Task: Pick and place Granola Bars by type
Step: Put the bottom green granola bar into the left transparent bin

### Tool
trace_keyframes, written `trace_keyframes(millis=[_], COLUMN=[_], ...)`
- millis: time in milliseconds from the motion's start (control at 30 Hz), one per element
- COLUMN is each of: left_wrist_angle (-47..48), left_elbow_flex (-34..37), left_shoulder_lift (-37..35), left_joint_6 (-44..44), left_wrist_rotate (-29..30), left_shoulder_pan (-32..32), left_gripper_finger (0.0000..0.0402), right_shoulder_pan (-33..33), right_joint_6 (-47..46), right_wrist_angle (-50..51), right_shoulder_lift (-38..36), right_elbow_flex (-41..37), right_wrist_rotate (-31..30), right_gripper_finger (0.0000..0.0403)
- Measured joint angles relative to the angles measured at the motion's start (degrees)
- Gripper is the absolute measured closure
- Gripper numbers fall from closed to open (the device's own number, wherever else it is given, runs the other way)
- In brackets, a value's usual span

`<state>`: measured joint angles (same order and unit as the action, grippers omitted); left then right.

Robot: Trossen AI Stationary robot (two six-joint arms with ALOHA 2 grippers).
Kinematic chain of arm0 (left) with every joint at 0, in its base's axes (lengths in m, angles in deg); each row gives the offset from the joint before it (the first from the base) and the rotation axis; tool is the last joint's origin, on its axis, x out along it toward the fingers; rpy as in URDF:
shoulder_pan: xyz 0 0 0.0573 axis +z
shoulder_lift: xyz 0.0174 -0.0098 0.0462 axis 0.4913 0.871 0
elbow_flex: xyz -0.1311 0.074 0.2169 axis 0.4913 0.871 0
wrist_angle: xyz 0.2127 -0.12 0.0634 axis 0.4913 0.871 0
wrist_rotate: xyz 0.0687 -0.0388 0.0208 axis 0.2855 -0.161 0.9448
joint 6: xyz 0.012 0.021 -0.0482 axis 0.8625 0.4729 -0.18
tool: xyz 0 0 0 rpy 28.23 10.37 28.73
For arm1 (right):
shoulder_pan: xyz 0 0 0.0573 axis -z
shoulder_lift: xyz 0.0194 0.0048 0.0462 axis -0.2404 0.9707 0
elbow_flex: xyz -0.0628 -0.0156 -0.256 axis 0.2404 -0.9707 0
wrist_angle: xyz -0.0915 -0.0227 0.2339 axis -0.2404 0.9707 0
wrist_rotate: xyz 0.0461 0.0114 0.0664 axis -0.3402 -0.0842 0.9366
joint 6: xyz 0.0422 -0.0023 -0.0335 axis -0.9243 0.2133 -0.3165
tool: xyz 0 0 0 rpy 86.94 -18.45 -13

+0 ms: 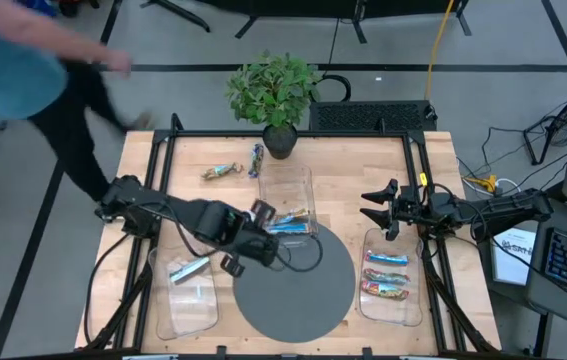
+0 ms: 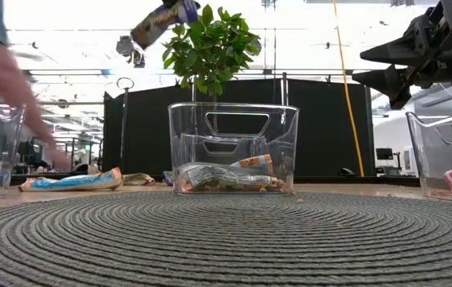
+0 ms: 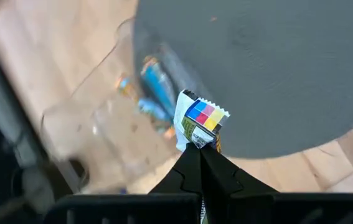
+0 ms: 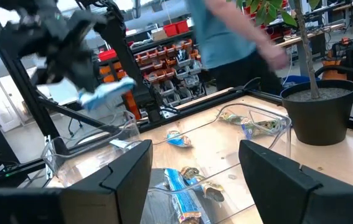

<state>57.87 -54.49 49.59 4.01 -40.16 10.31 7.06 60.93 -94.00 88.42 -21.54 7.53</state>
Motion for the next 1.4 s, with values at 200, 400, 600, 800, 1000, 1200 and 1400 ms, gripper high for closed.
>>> trace_keyframes(millis=[200, 400, 600, 800, 1000, 1200, 1400], left_wrist_angle=[11.3, 12.2, 12.3, 12.2, 12.0, 12.1, 5.7], left_elbow_flex=[-10.7, -18.3, -19.5, -19.4, -8.3, 9.5, 23.4], left_shoulder_lift=[0.0, -2.3, -6.4, -8.4, -13.2, -20.2, -27.1], left_joint_6=[-12.5, -25.2, -35.9, -42.4, -48.8, -54.8, -60.2], left_wrist_rotate=[4.2, 3.8, 3.0, 0.3, -2.0, -4.3, -6.6], left_shoulder_pan=[2.2, 4.6, 6.6, 8.9, 9.9, 8.5, 5.6], left_gripper_finger=[0.0401, 0.0401, 0.0401, 0.0401, 0.0401, 0.0401, 0.0401], right_shoulder_pan=[0.0, 0.0, 0.0, 0.0, 0.0, 0.0, 0.0], right_joint_6=[0.0, 0.0, 0.0, 0.0, 0.0, 0.0, 0.0], right_wrist_angle=[0.0, 0.0, 0.3, 0.3, 0.3, 0.3, 0.3], right_shoulder_lift=[0.0, 0.0, 0.2, 0.2, 0.2, 0.2, 0.2], right_elbow_flex=[0.0, 0.0, 0.0, 0.0, 0.0, 0.0, 0.0], right_wrist_rotate=[0.0, 0.0, 0.0, 0.0, 0.0, 0.0, 0.0], right_gripper_finger=[0.0170, 0.0170, 0.0170, 0.0170, 0.0170, 0.0170, 0.0170])
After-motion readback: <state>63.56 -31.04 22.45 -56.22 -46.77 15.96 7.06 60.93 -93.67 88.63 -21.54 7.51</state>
